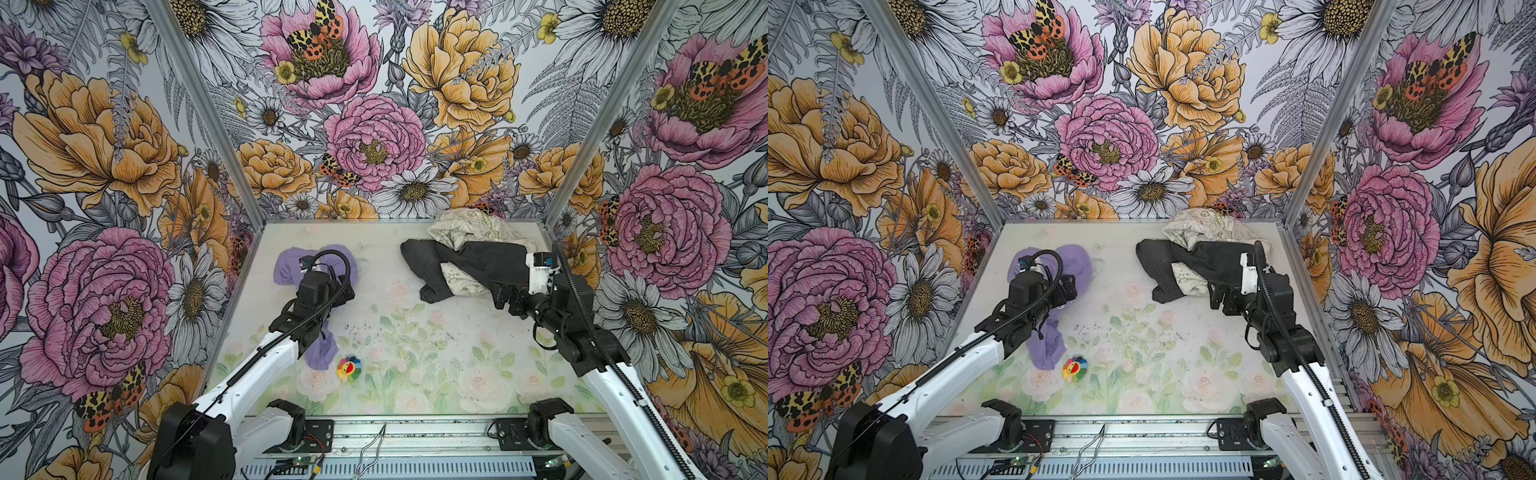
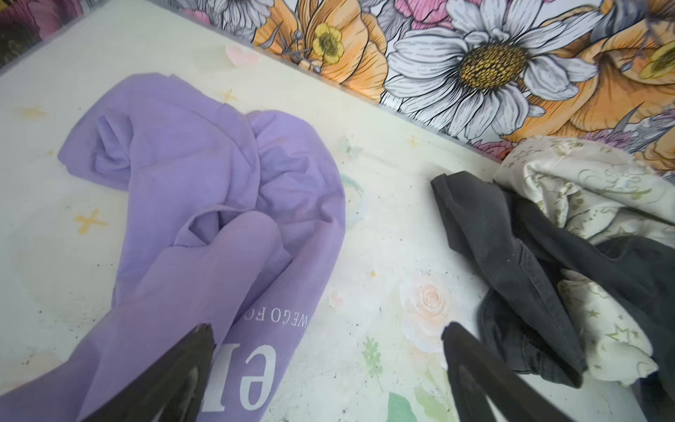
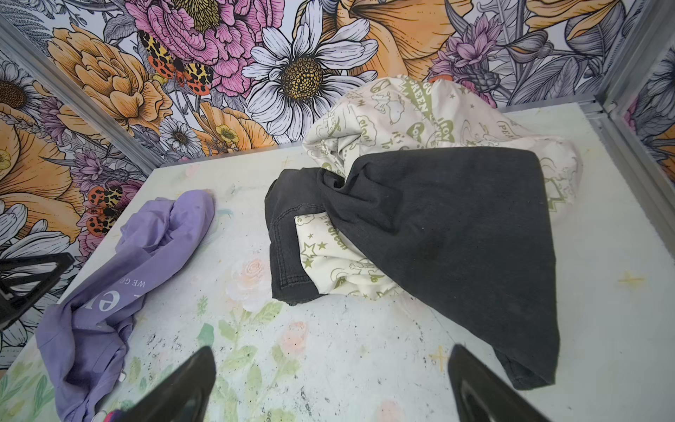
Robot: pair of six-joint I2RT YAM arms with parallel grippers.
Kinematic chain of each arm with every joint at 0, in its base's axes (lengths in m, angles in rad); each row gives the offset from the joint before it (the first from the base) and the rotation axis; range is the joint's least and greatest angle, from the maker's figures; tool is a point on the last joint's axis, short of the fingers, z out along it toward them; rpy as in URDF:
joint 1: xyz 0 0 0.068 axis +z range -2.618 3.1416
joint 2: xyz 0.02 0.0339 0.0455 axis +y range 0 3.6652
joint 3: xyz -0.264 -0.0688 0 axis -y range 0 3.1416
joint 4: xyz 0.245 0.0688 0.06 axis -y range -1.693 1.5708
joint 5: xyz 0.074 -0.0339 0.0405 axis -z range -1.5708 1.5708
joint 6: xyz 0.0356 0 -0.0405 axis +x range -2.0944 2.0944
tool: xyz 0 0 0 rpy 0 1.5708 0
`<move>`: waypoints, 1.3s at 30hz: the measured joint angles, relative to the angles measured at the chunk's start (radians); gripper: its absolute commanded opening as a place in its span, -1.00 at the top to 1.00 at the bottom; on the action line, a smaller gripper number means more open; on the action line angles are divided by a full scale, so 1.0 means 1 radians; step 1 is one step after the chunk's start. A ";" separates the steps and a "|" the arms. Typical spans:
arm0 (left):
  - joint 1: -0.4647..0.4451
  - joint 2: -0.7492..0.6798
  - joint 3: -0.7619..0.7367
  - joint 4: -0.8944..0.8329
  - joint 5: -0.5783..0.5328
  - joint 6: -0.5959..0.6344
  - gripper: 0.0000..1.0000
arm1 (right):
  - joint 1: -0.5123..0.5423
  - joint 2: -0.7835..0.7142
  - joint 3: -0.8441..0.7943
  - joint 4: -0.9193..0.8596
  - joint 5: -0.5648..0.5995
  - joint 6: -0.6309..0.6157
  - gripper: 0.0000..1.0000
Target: Pick out a specific cloth from the pile
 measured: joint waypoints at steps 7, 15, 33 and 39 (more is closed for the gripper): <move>0.042 0.072 -0.121 0.080 0.044 -0.072 -0.97 | 0.000 0.018 -0.026 0.000 0.000 0.000 -0.99; 0.072 0.038 -0.135 0.085 0.077 -0.085 -0.97 | 0.000 0.031 -0.044 -0.001 0.010 -0.008 -0.99; 0.105 -0.090 -0.155 0.404 -0.272 0.385 -0.97 | -0.010 0.149 -0.215 0.302 0.256 -0.095 -0.99; 0.179 0.028 -0.264 0.628 -0.281 0.474 -0.97 | -0.039 0.245 -0.364 0.577 0.325 -0.171 -0.99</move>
